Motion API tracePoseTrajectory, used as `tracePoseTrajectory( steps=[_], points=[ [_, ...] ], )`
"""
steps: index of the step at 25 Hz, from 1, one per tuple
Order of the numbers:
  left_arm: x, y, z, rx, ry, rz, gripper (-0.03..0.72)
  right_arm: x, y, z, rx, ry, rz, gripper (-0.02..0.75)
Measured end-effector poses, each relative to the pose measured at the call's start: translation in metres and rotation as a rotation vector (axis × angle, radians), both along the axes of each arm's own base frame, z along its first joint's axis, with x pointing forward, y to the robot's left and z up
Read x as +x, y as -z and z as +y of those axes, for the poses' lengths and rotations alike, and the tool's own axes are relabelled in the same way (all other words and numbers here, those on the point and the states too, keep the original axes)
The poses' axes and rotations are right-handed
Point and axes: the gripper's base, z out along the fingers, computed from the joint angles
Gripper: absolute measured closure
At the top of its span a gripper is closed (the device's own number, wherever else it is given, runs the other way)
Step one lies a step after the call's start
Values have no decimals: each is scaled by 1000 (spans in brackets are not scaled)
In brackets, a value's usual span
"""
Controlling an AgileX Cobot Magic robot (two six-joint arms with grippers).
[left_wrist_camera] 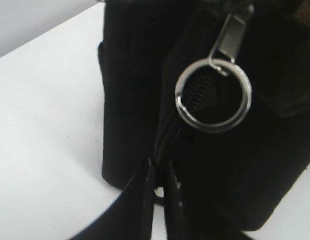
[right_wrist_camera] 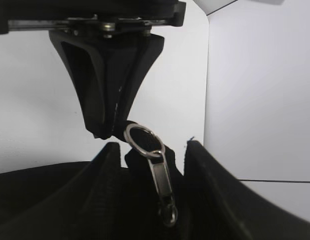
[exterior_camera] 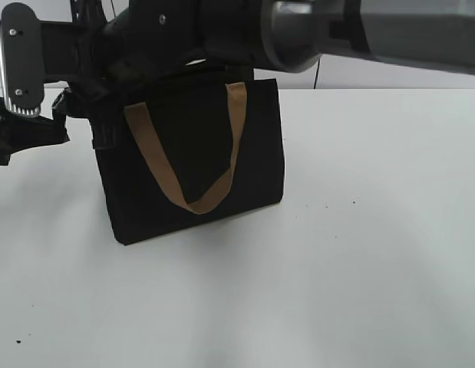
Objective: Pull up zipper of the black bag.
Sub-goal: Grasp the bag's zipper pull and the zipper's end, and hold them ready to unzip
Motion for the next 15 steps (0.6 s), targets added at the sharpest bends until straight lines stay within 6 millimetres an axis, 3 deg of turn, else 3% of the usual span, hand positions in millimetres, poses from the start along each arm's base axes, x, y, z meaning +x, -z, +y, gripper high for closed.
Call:
tracePoseTrajectory(
  steps=[15],
  points=[
    [0,0,0,-6,-1,5,661,2,1,2,37,15,-1,415]
  ],
)
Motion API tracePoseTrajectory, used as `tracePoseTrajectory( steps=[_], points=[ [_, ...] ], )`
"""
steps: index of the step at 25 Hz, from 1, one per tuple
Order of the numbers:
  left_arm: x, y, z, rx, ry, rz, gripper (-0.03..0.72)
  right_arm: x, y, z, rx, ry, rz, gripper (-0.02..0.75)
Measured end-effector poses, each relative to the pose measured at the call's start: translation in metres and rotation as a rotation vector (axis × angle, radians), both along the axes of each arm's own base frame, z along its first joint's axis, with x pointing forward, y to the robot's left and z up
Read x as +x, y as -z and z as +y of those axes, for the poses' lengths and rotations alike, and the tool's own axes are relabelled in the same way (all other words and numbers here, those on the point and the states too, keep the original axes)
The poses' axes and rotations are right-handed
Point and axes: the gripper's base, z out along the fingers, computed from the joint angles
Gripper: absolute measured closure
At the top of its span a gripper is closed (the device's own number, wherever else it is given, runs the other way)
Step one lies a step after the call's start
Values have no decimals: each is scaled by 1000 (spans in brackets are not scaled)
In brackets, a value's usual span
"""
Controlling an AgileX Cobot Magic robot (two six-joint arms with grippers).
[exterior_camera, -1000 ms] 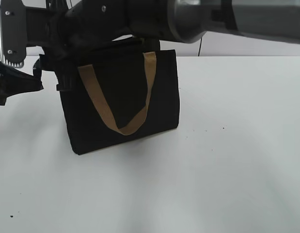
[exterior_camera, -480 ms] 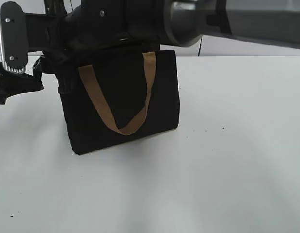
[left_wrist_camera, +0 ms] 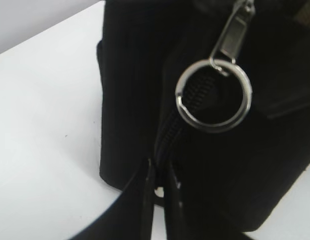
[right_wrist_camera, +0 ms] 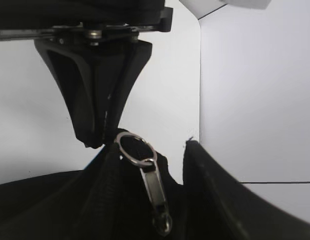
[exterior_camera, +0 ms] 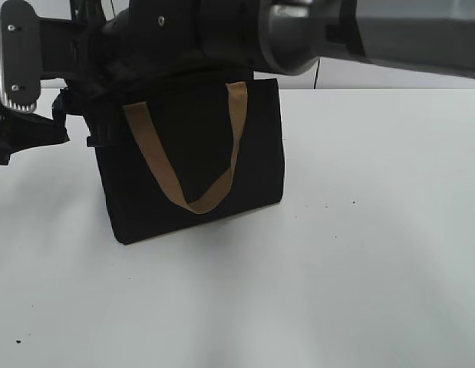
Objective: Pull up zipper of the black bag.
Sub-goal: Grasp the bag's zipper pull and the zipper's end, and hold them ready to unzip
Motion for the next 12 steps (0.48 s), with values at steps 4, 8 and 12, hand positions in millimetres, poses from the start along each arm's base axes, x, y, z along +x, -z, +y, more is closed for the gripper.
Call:
tracePoseTrajectory(
  steps=[4,8,12],
  points=[
    [0,0,0,0,0,0,661,2,4,1,8,7,4,425],
    [0,0,0,-1,1,0,661,1,4,2,11,8,1,426],
    [0,0,0,-2,2,0,661,2,5,2,10,8,2,427]
  ],
)
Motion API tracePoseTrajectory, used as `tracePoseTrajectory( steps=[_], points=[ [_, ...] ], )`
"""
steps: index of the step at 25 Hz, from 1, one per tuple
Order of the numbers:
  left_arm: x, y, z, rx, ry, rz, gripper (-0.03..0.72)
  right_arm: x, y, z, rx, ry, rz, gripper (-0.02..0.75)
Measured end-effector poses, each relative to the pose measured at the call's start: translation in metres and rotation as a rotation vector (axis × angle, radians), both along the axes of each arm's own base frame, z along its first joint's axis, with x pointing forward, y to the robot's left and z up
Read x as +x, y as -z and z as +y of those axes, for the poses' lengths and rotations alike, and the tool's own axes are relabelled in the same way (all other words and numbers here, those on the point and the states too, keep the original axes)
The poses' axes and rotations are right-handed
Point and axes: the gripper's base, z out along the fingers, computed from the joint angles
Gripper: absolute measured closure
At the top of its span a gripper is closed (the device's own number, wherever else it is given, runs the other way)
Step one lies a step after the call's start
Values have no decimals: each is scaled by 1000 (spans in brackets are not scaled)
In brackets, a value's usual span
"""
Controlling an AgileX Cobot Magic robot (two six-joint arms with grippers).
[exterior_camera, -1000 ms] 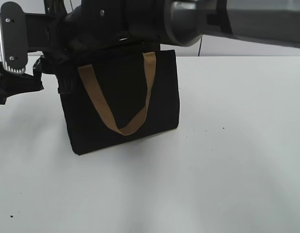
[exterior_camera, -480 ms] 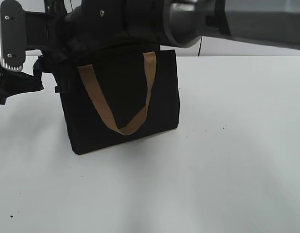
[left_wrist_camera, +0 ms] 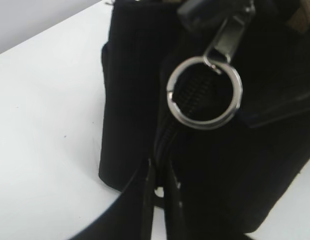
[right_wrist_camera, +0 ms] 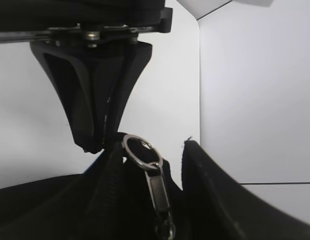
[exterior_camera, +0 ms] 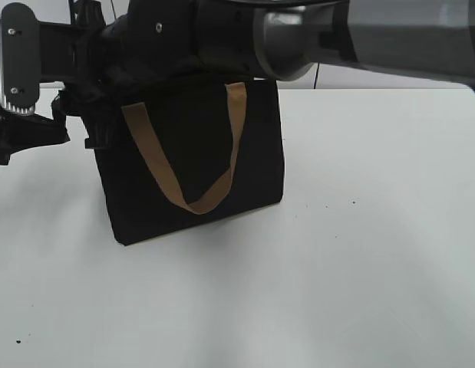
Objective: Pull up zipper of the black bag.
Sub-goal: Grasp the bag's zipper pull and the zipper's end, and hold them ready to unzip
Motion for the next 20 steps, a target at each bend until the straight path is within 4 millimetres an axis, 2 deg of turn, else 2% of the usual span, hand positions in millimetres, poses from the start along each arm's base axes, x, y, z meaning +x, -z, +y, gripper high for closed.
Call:
tracePoseTrajectory(
  steps=[5,7,10,11,14,20],
  points=[
    [0,0,0,1,1,-1,661,1,4,1,-1,2,0,451],
    [0,0,0,2,2,0,661,2,5,1,-2,3,2,505],
    [0,0,0,3,3,0,661,1,7,2,4,7,19,666],
    [0,0,0,3,3,0,661,1,7,2,11,10,29,692],
    [0,0,0,8,0,0,661,0,8,3,28,17,54,717],
    [0,0,1,13,-5,-1,661,-2,1,1,61,38,106,717]
  ],
)
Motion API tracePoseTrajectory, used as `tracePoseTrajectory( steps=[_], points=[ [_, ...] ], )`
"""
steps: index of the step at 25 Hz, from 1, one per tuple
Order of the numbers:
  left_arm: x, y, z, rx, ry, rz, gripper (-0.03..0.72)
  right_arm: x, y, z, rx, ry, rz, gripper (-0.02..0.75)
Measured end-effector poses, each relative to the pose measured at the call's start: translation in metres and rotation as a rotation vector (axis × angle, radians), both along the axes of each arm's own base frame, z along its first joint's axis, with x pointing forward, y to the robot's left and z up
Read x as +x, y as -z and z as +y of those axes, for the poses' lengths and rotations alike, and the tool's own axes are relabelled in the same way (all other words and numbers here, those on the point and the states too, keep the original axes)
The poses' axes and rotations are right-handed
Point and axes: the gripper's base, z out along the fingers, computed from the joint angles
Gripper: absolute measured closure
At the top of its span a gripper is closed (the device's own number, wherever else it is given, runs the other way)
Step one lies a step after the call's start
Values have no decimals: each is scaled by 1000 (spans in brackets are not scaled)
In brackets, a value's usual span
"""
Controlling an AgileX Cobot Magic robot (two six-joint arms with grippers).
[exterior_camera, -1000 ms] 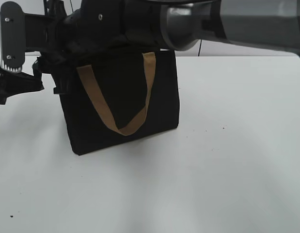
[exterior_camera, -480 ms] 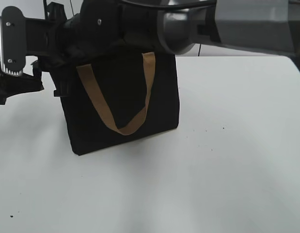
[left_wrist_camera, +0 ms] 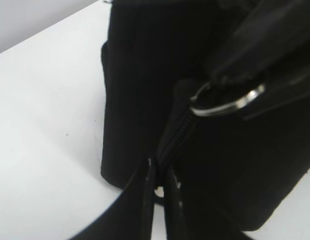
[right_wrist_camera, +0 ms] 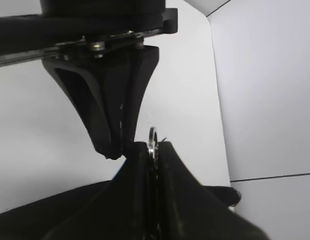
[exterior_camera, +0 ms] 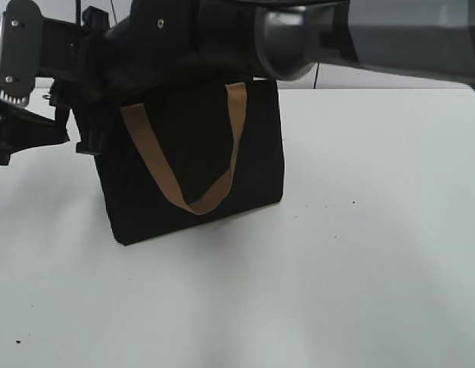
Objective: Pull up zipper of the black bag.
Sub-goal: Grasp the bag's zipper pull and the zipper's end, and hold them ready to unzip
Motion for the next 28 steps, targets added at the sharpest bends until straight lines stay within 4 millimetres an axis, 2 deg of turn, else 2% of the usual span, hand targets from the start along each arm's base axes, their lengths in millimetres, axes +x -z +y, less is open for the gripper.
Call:
tracePoseTrajectory(
  steps=[4,9,19,23,26,28],
  points=[
    [-1,-3,-1,-3,4,-9,661,-4,-7,-4,43,53,128,717],
    [-2,-5,-2,-23,16,-10,661,-4,-17,-11,166,201,327,718],
    [-2,-10,-6,-67,18,-22,662,20,-26,-41,426,552,703,718],
    [-2,-13,-8,-85,24,-28,662,21,-38,-48,504,622,784,722],
    [-1,-9,-6,-49,14,-22,664,25,-56,-61,586,667,809,736],
    [-1,-10,-6,-52,15,-24,664,28,-58,-65,614,694,831,736]
  ],
)
